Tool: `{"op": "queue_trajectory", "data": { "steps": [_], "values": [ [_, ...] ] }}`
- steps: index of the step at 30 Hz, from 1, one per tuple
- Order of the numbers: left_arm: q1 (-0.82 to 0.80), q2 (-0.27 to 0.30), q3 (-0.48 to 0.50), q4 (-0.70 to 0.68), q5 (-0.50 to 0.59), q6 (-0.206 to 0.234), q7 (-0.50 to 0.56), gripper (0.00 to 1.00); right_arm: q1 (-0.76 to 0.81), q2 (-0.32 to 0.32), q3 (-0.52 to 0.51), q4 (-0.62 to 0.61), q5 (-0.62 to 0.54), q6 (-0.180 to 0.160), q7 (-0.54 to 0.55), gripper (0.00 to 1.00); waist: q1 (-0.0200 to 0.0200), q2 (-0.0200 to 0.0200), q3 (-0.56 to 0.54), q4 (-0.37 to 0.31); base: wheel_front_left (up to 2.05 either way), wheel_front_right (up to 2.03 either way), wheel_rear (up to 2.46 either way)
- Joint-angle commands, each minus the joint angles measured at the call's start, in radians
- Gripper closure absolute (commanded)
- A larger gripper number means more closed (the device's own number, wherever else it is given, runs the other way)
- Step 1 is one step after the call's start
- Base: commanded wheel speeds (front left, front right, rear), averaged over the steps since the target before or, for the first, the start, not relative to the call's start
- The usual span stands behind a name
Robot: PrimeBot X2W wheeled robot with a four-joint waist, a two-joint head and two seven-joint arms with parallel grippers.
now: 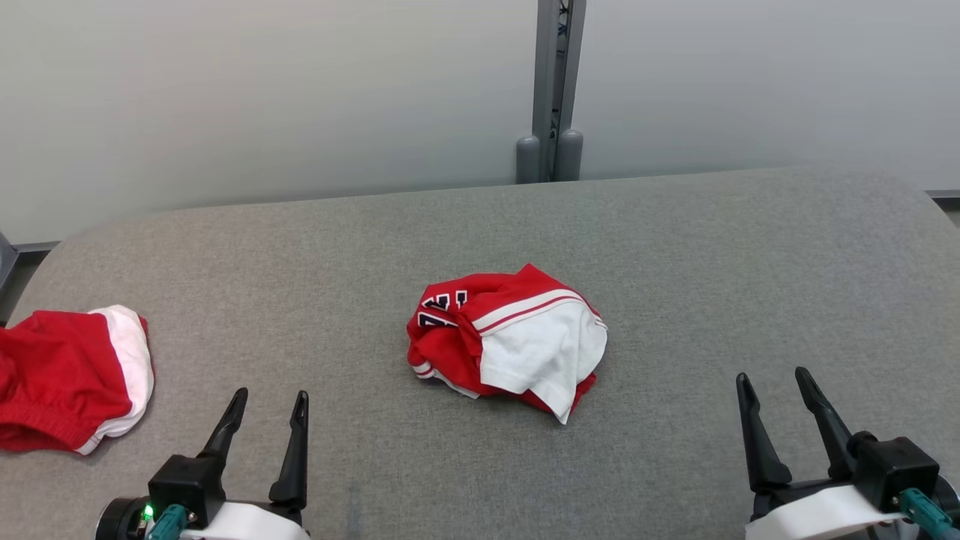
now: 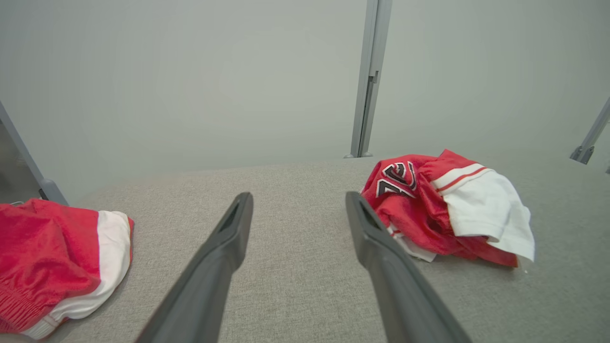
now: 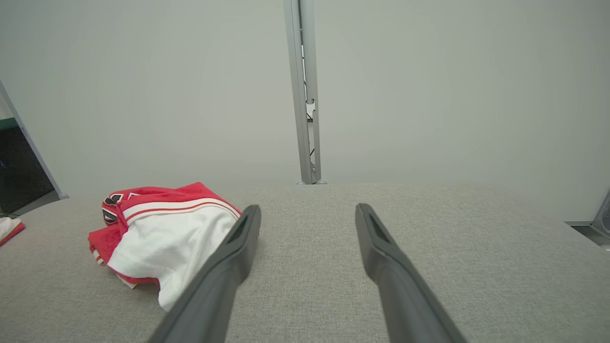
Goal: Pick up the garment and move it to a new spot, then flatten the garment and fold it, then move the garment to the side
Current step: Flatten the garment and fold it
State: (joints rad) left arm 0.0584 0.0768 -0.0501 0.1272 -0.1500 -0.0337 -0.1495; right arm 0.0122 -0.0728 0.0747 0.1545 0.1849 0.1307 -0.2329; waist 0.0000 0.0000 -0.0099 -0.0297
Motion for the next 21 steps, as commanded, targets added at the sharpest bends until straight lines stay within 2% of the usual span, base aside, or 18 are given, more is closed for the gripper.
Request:
{"op": "queue_trajectory", "data": {
  "steps": [1,21],
  "values": [
    [0.014,0.004,-0.001,-0.005,-0.002,0.005,0.001,0.00,0.017,-0.002,-0.002,0.001,0.003,0.000,0.004,0.00,0.0000,0.0000,-0.006,-0.007,0.00,0.00,0.00],
    [0.001,0.011,-0.003,0.020,-0.026,0.024,-0.017,0.00,0.016,-0.002,0.003,-0.018,0.015,0.000,0.011,0.00,0.0000,0.0000,0.000,-0.002,0.00,0.00,0.00]
  ]
}}
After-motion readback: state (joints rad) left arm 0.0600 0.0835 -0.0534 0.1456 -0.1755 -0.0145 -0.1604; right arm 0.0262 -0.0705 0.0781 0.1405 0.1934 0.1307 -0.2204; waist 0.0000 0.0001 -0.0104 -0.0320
